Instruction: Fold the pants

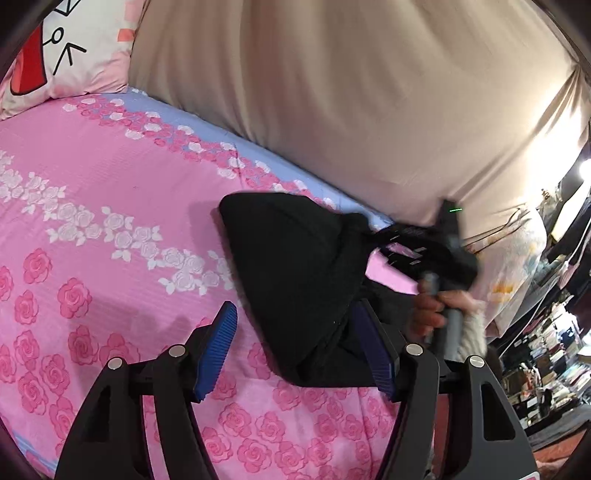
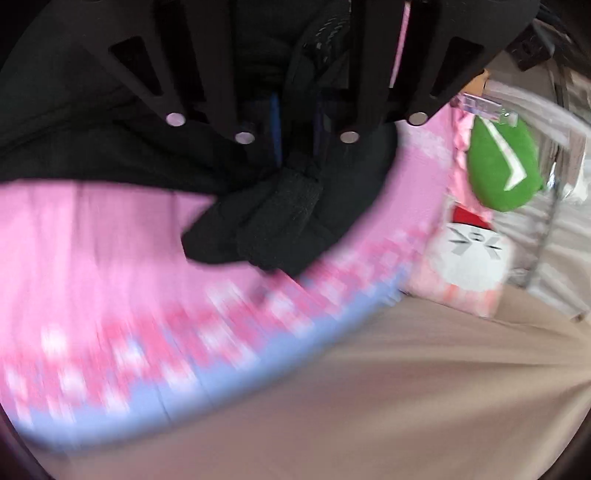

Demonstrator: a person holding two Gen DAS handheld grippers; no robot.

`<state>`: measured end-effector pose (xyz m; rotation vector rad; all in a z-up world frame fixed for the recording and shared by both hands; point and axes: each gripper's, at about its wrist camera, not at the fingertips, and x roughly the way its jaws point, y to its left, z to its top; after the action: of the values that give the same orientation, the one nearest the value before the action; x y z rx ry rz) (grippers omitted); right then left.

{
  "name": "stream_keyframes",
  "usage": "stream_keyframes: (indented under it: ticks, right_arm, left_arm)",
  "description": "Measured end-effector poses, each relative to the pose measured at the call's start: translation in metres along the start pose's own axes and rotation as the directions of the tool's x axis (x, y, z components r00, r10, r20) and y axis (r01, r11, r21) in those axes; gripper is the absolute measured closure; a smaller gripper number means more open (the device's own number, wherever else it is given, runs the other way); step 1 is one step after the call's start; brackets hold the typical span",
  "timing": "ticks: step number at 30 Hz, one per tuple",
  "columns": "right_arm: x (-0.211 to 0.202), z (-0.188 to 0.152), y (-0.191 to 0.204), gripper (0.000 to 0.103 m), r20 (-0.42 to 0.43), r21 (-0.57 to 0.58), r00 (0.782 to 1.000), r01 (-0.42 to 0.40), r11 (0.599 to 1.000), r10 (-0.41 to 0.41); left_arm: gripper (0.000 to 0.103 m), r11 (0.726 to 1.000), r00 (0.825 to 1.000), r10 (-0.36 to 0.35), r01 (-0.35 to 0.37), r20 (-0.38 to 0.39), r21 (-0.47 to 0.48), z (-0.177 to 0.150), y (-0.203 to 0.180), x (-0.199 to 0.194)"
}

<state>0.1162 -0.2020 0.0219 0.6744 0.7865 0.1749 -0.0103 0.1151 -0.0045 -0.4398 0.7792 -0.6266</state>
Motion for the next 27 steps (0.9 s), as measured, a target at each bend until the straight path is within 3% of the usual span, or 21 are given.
stream_keyframes:
  ticks: [3,5,7,9,12,13,16,18,19,24,27]
  right_arm:
    - [-0.085,-0.015,0.034,0.094,0.197,-0.113,0.980,-0.013,0.993,0.035]
    - [-0.137,-0.039,0.028,0.093,0.318,-0.123,0.948,0.063,0.990,-0.021]
    - [-0.168,-0.066,0.002,0.093,0.369,-0.069,0.922,0.153,0.986,-0.117]
    - [-0.176,-0.099,-0.046,0.091,0.334,0.025,0.909,0.254,0.967,-0.248]
    - [-0.157,-0.134,-0.122,0.089,0.162,0.210,0.917,0.328,0.921,-0.364]
    - [-0.153,-0.141,-0.135,0.088,0.142,0.240,0.918,0.331,0.912,-0.371]
    - [-0.161,-0.145,-0.138,0.077,0.185,0.245,0.943,0.229,0.942,-0.278]
    - [-0.164,-0.139,-0.137,0.048,0.203,0.231,0.947,0.200,0.952,-0.248]
    - [-0.165,-0.136,-0.139,0.046,0.210,0.235,0.948,0.188,0.954,-0.239]
    - [-0.162,-0.126,-0.167,0.046,0.223,0.318,0.960,0.092,0.944,-0.168]
    - [-0.158,-0.117,-0.170,0.084,0.225,0.315,0.957,0.106,0.943,-0.182]
  left_arm:
    - [0.040,0.999,0.999,-0.030,0.029,0.015,0.024,0.004,-0.010,-0.003]
    - [0.039,0.998,0.998,-0.056,0.056,0.011,0.028,0.006,-0.016,-0.001]
    - [0.039,0.995,0.995,-0.097,0.098,-0.016,0.021,0.006,-0.021,0.008]
    - [0.039,0.992,0.990,-0.128,0.129,-0.057,0.010,0.004,-0.025,0.026]
    - [0.039,0.984,0.976,-0.176,0.174,-0.131,-0.025,0.001,-0.035,0.060]
    - [0.039,0.981,0.970,-0.192,0.188,-0.151,-0.038,0.000,-0.039,0.069]
    - [0.039,0.976,0.955,-0.218,0.208,-0.203,-0.071,-0.004,-0.053,0.096]
    - [0.039,0.974,0.948,-0.226,0.211,-0.226,-0.086,-0.007,-0.061,0.108]
    - [0.039,0.974,0.946,-0.223,0.207,-0.236,-0.090,-0.009,-0.063,0.114]
    - [0.039,0.978,0.936,-0.194,0.162,-0.293,-0.132,-0.019,-0.064,0.144]
    - [0.037,0.980,0.932,-0.177,0.139,-0.315,-0.141,-0.021,-0.065,0.159]
